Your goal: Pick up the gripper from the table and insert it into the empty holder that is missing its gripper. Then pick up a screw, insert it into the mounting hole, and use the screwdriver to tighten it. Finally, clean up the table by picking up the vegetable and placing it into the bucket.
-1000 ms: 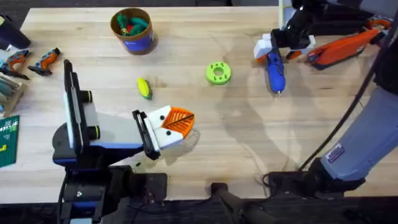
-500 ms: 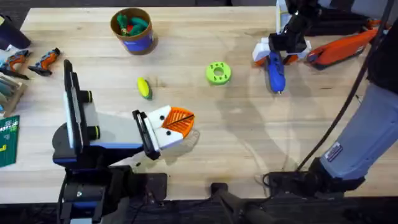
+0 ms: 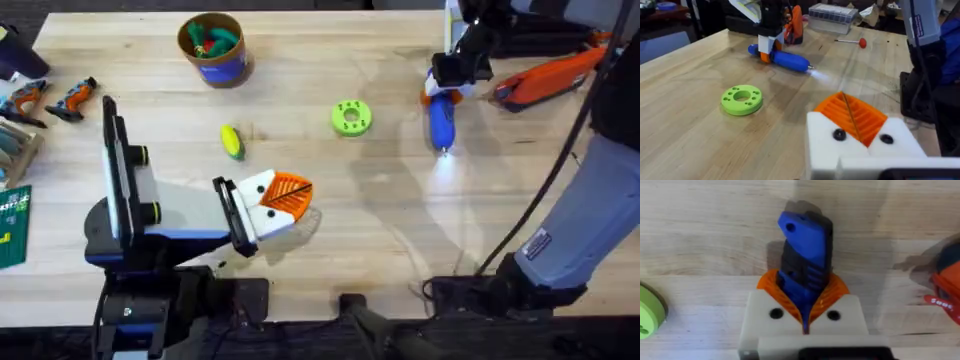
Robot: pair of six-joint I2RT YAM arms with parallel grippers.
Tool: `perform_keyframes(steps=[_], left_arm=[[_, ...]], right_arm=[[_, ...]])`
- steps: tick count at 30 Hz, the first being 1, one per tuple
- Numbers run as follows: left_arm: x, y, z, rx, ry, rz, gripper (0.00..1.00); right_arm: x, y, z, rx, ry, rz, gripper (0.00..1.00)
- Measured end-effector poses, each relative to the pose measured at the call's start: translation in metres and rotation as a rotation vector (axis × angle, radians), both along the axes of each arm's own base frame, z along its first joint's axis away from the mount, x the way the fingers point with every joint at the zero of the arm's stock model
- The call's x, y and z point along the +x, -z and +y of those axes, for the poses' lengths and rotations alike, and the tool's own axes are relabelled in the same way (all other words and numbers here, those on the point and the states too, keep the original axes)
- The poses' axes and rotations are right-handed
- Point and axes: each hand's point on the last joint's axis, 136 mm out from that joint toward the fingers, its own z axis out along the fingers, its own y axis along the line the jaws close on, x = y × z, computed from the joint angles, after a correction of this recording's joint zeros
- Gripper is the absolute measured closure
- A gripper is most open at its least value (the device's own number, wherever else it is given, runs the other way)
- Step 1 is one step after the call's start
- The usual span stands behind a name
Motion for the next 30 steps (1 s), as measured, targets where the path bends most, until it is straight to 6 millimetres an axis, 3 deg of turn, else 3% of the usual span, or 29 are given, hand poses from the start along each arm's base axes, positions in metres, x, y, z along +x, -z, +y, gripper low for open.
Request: perform_keyframes(steps=[9,13,16,21,24,30], left_arm=[[0.0,0.0,0.0,0.0,0.0,0.0,0.994],[0.0,0.0,0.0,0.0,0.0,0.0,0.994],[0.0,0.0,0.0,0.0,0.0,0.0,0.994],[0.0,0.0,0.0,0.0,0.0,0.0,0.994],[0.0,0.0,0.0,0.0,0.0,0.0,0.994],[0.0,0.0,0.0,0.0,0.0,0.0,0.994]], right_arm=[[0.002,-0.006,0.0,0.0,0.0,-0.005,0.975],[0.013,-0.03,0.004,0.002,-0.008,-0.065,0.975],[0.024,-0.072,0.013,0.008,-0.028,-0.171,0.975],[0.032,-0.16,0.041,0.035,-0.076,-0.399,0.975],[0.027,-0.207,0.06,0.062,-0.103,-0.524,0.975],[0.007,-0.274,0.086,0.121,-0.136,-0.705,0.975]])
